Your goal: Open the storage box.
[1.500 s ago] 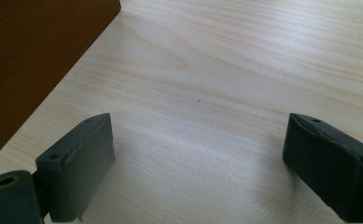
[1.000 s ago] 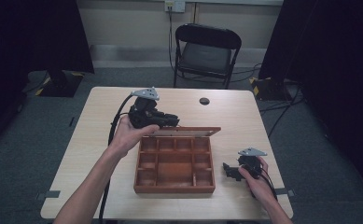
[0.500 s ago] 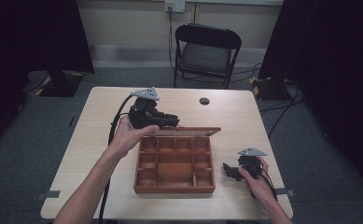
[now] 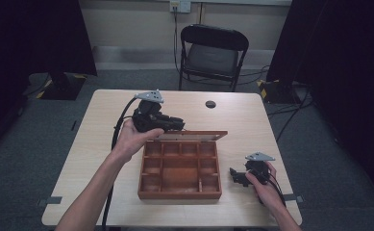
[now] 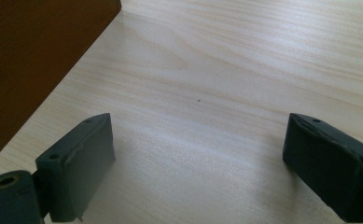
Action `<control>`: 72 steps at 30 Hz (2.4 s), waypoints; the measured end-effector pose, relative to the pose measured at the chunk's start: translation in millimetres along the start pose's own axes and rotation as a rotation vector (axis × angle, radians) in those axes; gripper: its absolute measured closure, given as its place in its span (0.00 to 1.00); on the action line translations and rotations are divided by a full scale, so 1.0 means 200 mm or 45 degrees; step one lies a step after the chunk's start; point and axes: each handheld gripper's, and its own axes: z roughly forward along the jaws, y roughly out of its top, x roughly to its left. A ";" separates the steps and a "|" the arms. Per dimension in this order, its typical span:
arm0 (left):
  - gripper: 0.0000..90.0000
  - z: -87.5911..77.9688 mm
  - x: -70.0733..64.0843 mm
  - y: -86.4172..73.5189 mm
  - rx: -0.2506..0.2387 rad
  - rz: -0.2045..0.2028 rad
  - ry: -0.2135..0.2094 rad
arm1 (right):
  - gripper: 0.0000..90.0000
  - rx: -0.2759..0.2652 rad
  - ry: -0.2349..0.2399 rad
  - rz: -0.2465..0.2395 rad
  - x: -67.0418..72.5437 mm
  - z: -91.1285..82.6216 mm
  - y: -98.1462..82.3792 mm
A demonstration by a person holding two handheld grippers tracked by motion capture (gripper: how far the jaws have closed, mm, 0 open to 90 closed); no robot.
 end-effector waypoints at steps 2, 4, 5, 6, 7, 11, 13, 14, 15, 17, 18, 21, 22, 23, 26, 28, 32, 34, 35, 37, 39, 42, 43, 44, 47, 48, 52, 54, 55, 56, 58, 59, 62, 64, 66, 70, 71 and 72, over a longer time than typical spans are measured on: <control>0.87 0.00 0.00 0.00 0.000 -0.001 0.000 | 0.09 0.000 0.000 0.000 0.00 0.00 0.00; 0.87 0.00 0.00 0.00 0.000 -0.001 0.000 | 0.09 0.000 0.000 0.000 0.00 0.00 0.00; 0.87 0.00 0.00 0.00 0.000 0.000 0.000 | 0.09 0.000 0.000 0.000 0.00 0.00 0.00; 0.87 0.00 0.00 0.00 0.000 -0.001 0.000 | 0.09 0.000 0.000 0.000 0.00 0.00 0.00; 0.87 0.00 0.00 0.00 0.000 0.000 0.000 | 0.09 0.000 0.000 0.000 0.00 0.00 0.00; 0.87 0.00 0.00 0.00 0.003 0.001 0.001 | 0.09 0.000 0.000 0.000 0.00 0.00 0.00; 0.87 0.00 0.00 0.00 0.005 0.002 0.003 | 0.09 0.000 0.000 0.000 0.00 0.00 0.00; 0.87 0.00 0.00 0.00 0.005 0.002 0.002 | 0.09 0.000 0.000 0.000 0.00 0.00 0.00; 0.87 0.00 0.00 0.00 0.005 0.002 0.002 | 0.09 0.000 0.000 0.000 0.00 0.00 0.00; 0.87 0.00 0.00 0.00 0.002 0.001 0.001 | 0.09 0.000 0.000 -0.001 0.00 0.00 0.00; 0.87 0.00 0.00 0.00 0.003 0.001 0.002 | 0.09 0.000 0.000 0.000 0.00 0.00 0.00; 0.87 0.00 0.00 0.00 0.002 0.001 0.004 | 0.09 0.000 0.000 0.000 0.00 0.00 0.00; 0.88 0.00 0.00 0.00 0.004 0.001 0.007 | 0.09 0.000 0.000 0.000 0.00 0.00 0.00; 0.88 0.00 0.00 0.00 0.003 0.001 0.006 | 0.09 0.000 0.000 0.000 0.00 0.00 0.00; 0.88 0.00 0.00 0.00 0.002 0.001 0.007 | 0.09 0.000 -0.001 0.000 0.00 0.00 0.00; 0.88 0.00 0.00 0.00 0.003 0.003 0.006 | 0.09 0.000 0.000 0.000 0.00 0.00 0.00; 0.88 0.00 0.00 0.00 0.000 0.002 0.005 | 0.09 0.000 0.000 0.000 0.00 0.00 0.00; 0.88 0.00 0.00 0.00 -0.002 0.002 0.004 | 0.09 0.000 0.000 0.000 0.00 0.00 0.00; 0.88 0.00 0.00 0.00 -0.002 0.002 0.004 | 0.09 0.000 0.000 0.000 0.00 0.00 0.00; 0.88 0.00 0.00 0.00 -0.002 0.002 0.004 | 0.09 0.000 0.000 0.000 0.00 0.00 0.00; 0.88 0.00 0.00 0.00 -0.002 0.003 0.003 | 0.09 0.000 -0.001 0.000 0.00 0.00 0.00; 0.88 0.00 0.00 0.00 0.001 0.002 0.005 | 0.09 0.000 0.000 0.000 0.00 0.00 0.00; 0.88 0.00 0.00 0.00 0.000 0.003 0.004 | 0.09 0.000 0.000 0.000 0.00 0.00 0.00; 0.88 0.00 0.00 0.00 -0.002 0.002 0.003 | 0.09 0.000 -0.001 0.000 0.00 0.00 0.00; 0.88 0.00 0.00 0.00 -0.001 0.002 0.003 | 0.09 0.000 0.000 0.000 0.00 0.00 0.00; 0.88 0.00 0.00 0.00 0.003 0.003 0.005 | 0.09 0.000 0.000 0.000 0.00 0.00 0.00; 0.89 0.00 0.00 0.00 0.002 0.004 0.005 | 0.09 0.000 0.000 0.000 0.00 0.00 0.00; 0.89 0.00 0.00 0.00 0.003 0.007 0.003 | 0.09 0.000 0.000 0.000 0.00 0.00 0.00; 0.89 0.00 0.00 0.00 0.002 0.005 0.004 | 0.09 0.000 0.000 0.000 0.00 0.00 0.00; 0.89 0.00 0.00 0.00 0.000 0.007 0.001 | 0.09 0.000 0.000 0.000 0.00 0.00 0.00; 0.89 0.00 0.00 0.00 0.001 0.008 0.002 | 0.09 0.000 0.000 0.000 0.00 0.00 0.00; 0.89 0.00 0.00 0.00 0.001 0.007 0.002 | 0.09 0.000 0.000 0.000 0.00 0.00 0.00; 0.89 0.00 0.00 0.00 -0.001 0.004 0.003 | 0.09 0.000 0.000 0.000 0.00 0.00 0.00; 0.89 0.00 0.00 0.00 0.002 0.005 0.005 | 0.09 0.000 0.000 0.000 0.00 0.00 0.00; 0.89 0.00 0.00 0.00 0.000 0.007 0.002 | 0.09 0.000 0.000 0.000 0.00 0.00 0.00; 0.89 0.00 0.00 0.01 0.000 0.006 0.001 | 0.09 -0.001 -0.002 0.000 0.00 0.00 0.00; 0.89 0.00 0.00 0.01 0.000 0.006 0.001 | 0.09 -0.001 -0.003 0.000 0.00 0.00 0.00; 0.89 0.00 0.00 0.01 0.000 0.006 0.001 | 0.09 -0.001 -0.003 0.000 0.00 0.00 0.00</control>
